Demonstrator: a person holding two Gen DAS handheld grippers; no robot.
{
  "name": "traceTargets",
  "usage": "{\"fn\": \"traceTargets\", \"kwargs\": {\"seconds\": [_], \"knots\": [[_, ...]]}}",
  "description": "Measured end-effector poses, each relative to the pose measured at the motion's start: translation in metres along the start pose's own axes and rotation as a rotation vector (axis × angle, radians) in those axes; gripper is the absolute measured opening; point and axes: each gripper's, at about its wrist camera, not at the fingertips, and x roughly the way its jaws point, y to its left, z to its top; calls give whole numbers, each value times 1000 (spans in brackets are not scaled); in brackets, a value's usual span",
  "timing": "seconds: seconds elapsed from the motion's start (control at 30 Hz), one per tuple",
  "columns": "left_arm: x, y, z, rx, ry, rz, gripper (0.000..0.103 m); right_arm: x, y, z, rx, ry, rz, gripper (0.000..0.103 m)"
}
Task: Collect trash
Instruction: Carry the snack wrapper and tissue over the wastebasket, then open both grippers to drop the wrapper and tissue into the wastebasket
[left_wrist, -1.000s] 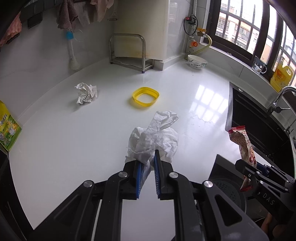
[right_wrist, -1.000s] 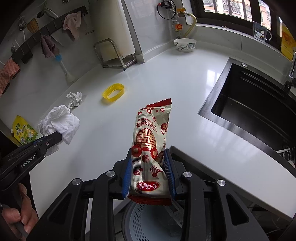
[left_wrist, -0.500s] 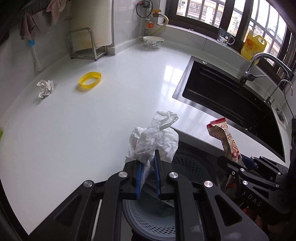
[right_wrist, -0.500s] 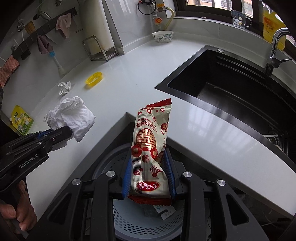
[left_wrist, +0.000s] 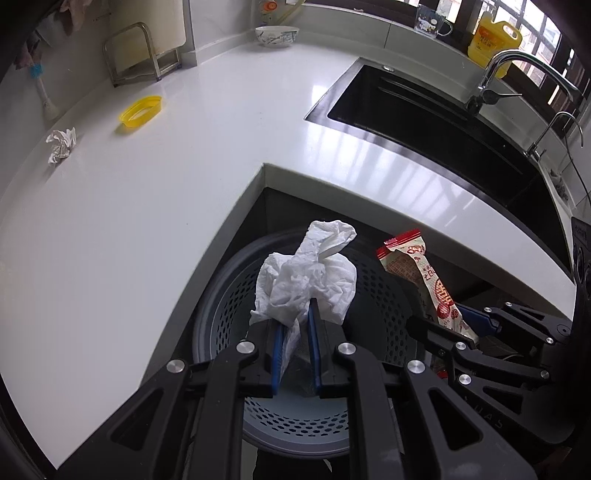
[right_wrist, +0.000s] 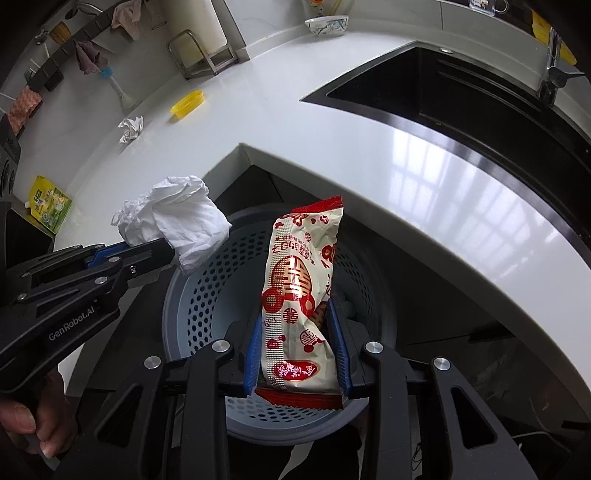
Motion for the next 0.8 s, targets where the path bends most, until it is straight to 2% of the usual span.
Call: {"fn": "traceTargets", "kwargs": {"seconds": [0.4,0.67,0.8], "knots": [[23,2,-30,-41,95,33,13,37,-3,-25,6,136,50,32],[17,8,-39,-87,96,54,16,42,0,-27,-14,161,58,32],[10,11,-41,-103,81,70,31,42,1,-27,-24,168,55,34]]}}
